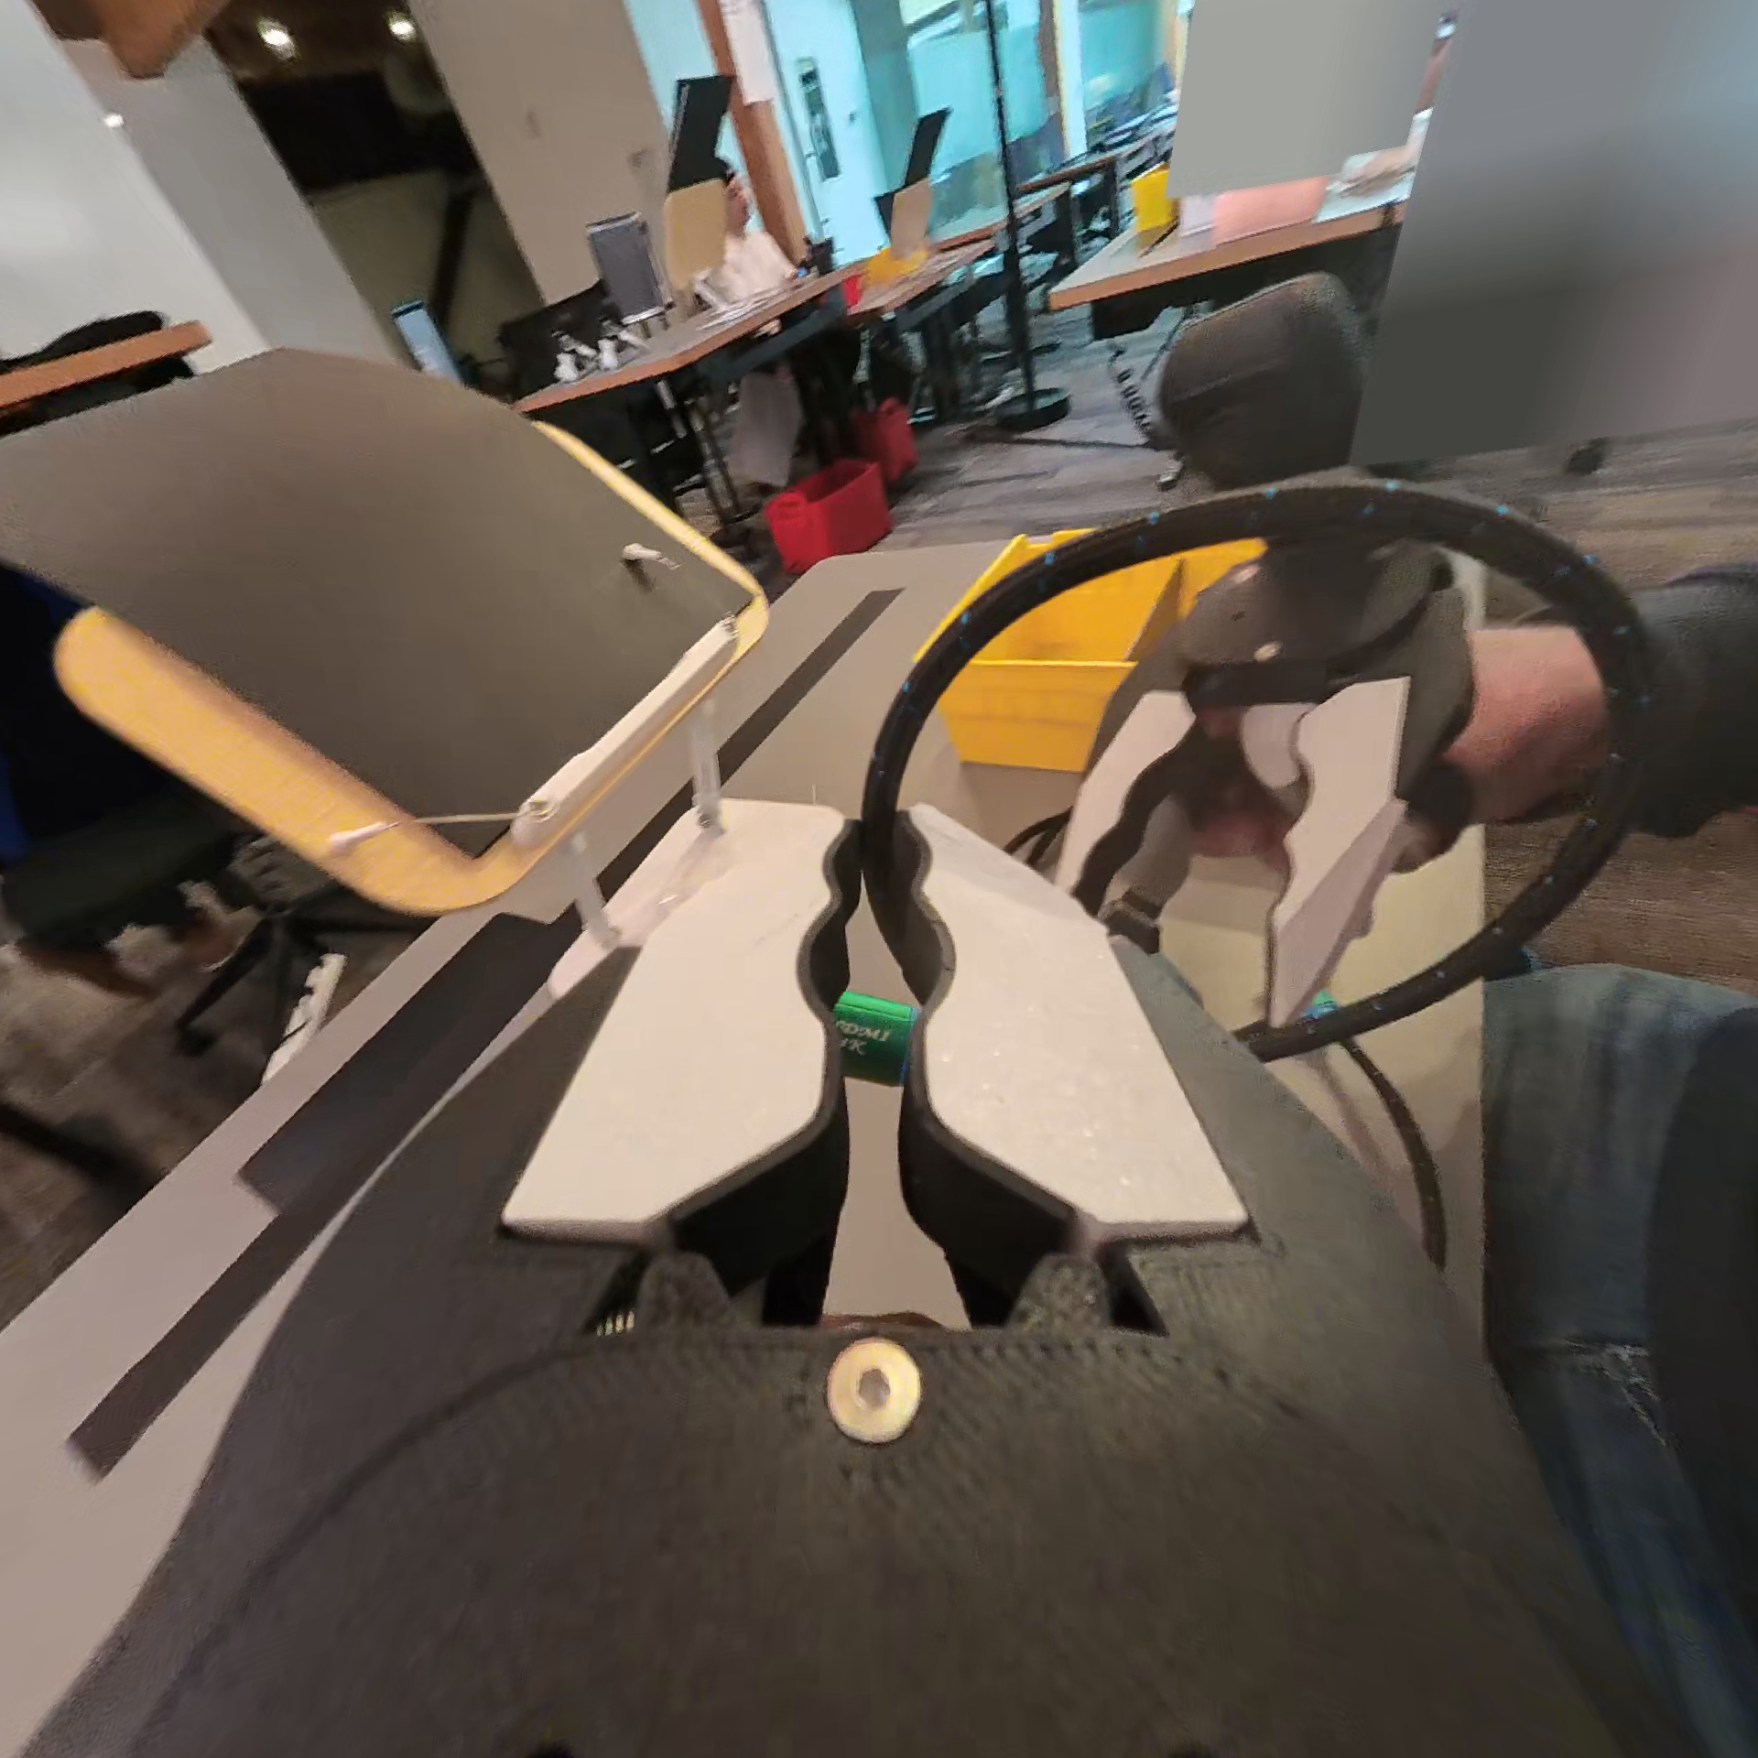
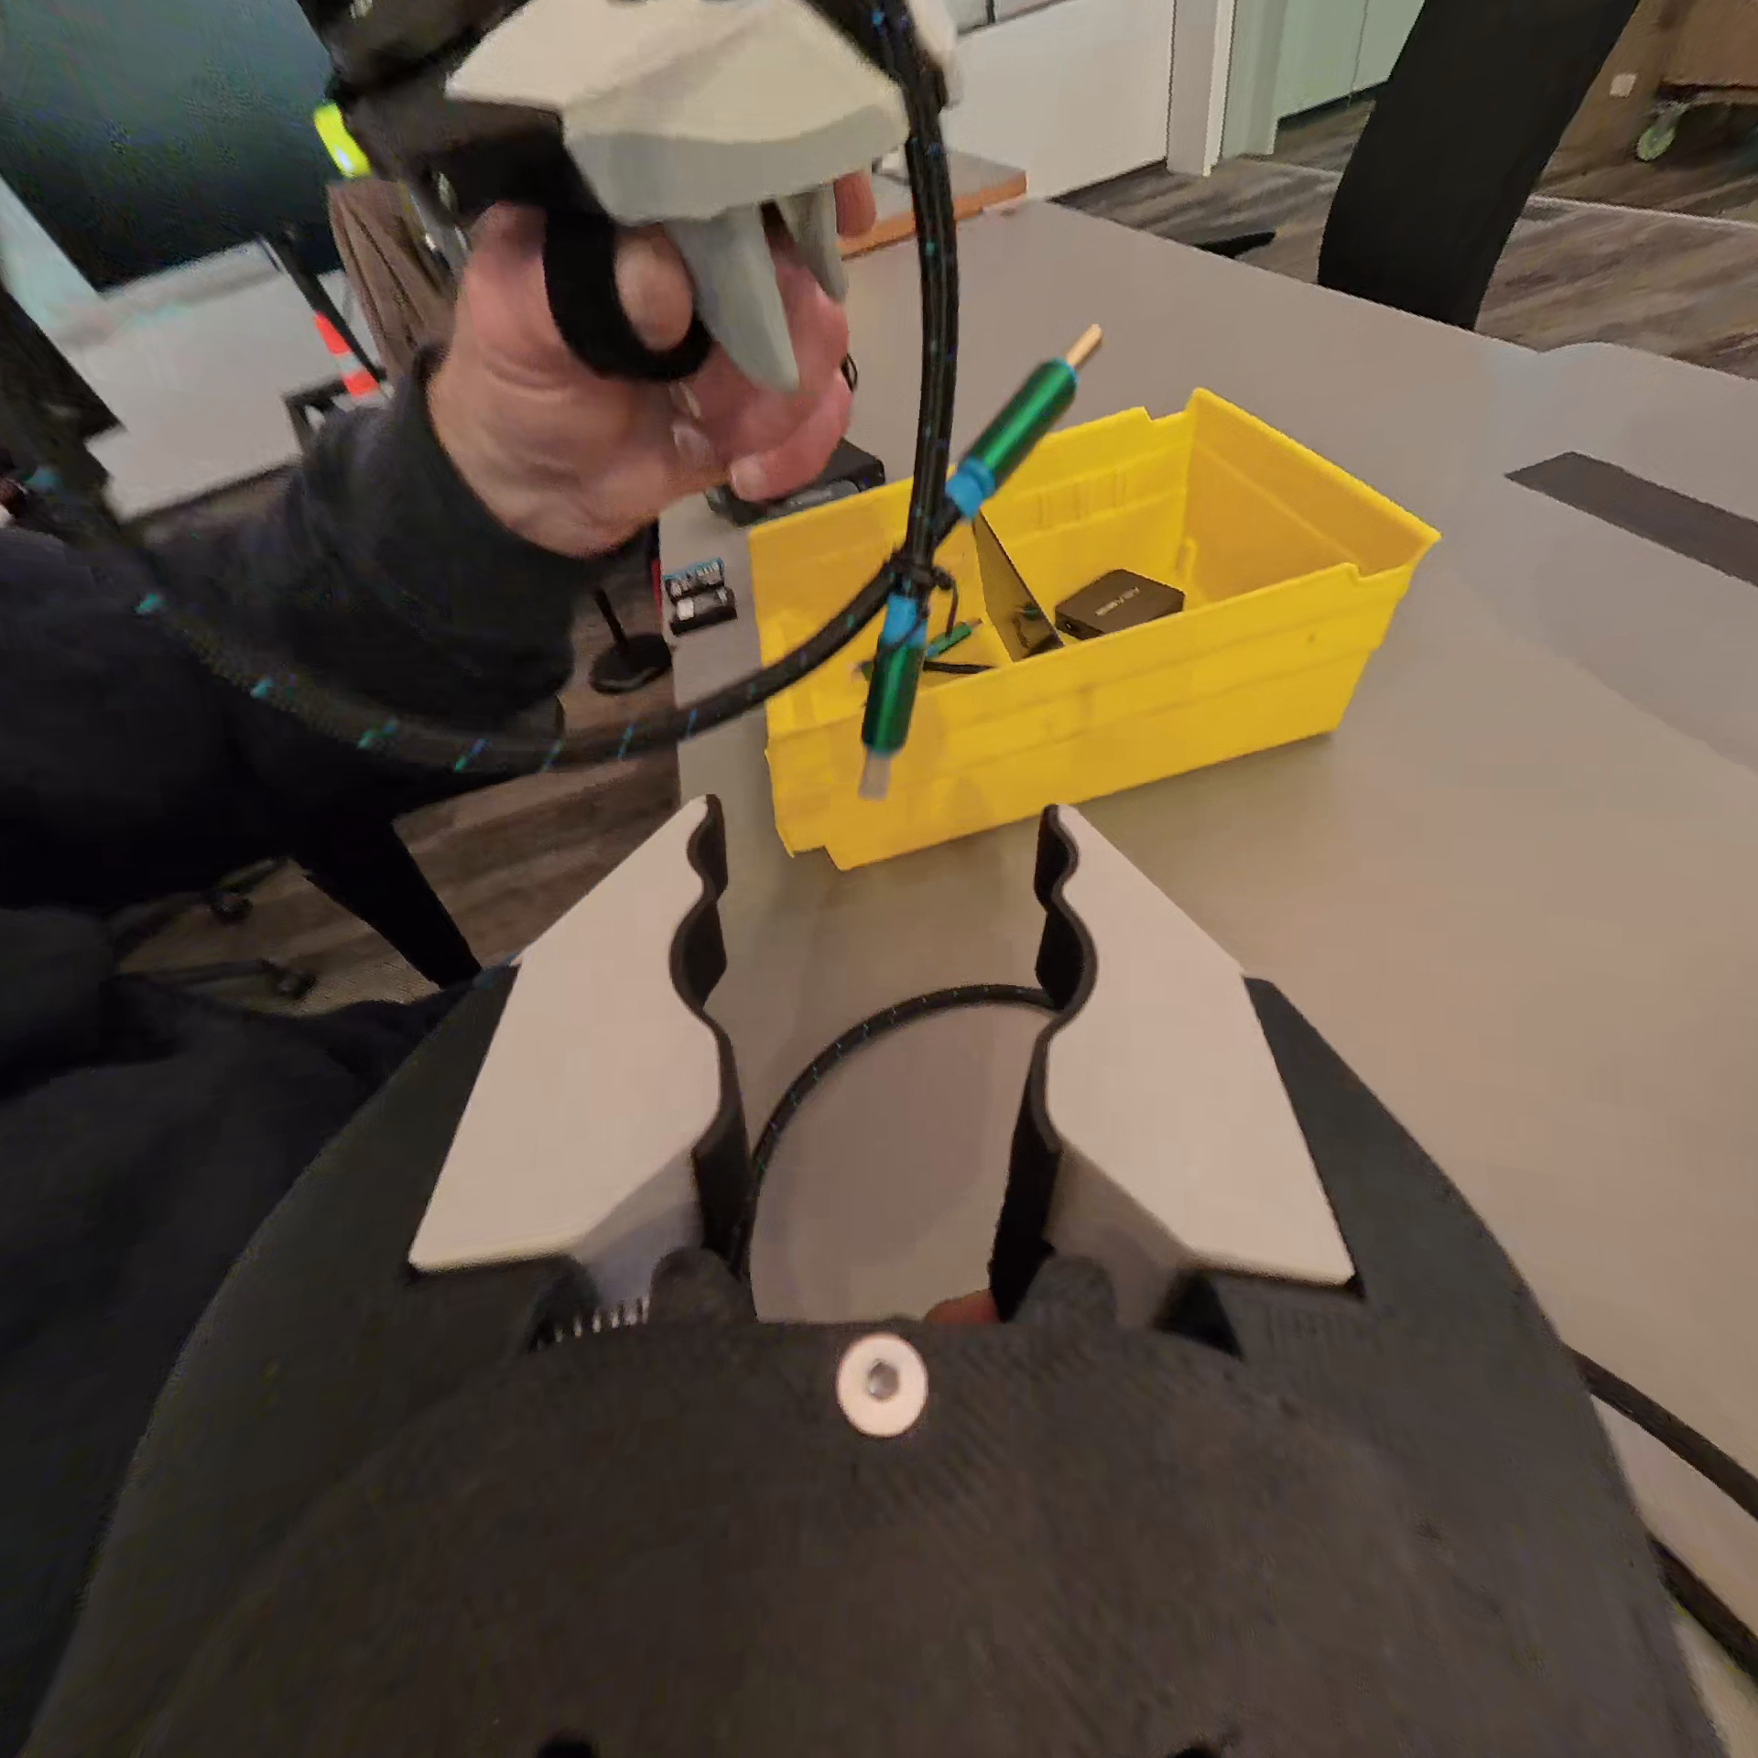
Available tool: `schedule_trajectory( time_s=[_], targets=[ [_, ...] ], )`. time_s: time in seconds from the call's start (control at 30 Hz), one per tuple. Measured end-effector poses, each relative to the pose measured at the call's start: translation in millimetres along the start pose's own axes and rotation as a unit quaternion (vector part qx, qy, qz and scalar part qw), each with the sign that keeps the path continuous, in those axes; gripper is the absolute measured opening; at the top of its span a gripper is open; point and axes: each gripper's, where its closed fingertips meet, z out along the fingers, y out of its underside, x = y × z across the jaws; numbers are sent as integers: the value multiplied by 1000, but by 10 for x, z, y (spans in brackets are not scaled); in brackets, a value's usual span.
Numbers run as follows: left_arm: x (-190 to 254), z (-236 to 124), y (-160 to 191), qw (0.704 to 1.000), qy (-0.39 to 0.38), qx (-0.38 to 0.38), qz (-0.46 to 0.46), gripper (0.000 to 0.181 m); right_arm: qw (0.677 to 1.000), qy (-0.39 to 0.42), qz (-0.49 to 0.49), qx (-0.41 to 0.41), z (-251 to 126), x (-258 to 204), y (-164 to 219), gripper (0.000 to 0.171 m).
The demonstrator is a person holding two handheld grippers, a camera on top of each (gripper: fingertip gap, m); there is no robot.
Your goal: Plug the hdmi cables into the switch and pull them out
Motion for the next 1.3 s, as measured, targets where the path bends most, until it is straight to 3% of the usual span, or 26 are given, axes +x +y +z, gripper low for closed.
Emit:
schedule_trajectory(
  time_s=[0.17,0.27,0.43,0.53,0.8,0.93,1.1,1.3],
  targets=[
    [289,224,-95,998,54,30,5,7,996,-46,62,33,98,-41,-7,54],
    [393,315,-122,997,70,36,10,7,993,-82,73,49,91,-120,-8,24],
    [466,356,-170,994,85,64,0,6,990,-101,68,64,64,-179,-22,12],
    [495,353,-177,993,92,73,-3,7,994,-83,48,58,42,-150,-2,11],
    [480,326,-67,994,89,54,12,9,994,86,-72,9,-178,256,71,10],
    [488,318,88,994,102,29,-9,24,984,138,-108,11,-311,389,19,10],
    [457,394,274,986,124,18,-105,38,979,139,-143,35,-363,364,-46,10],
    [675,565,262,956,202,55,-205,39,981,85,-167,44,-254,168,-27,10]
  ],
)
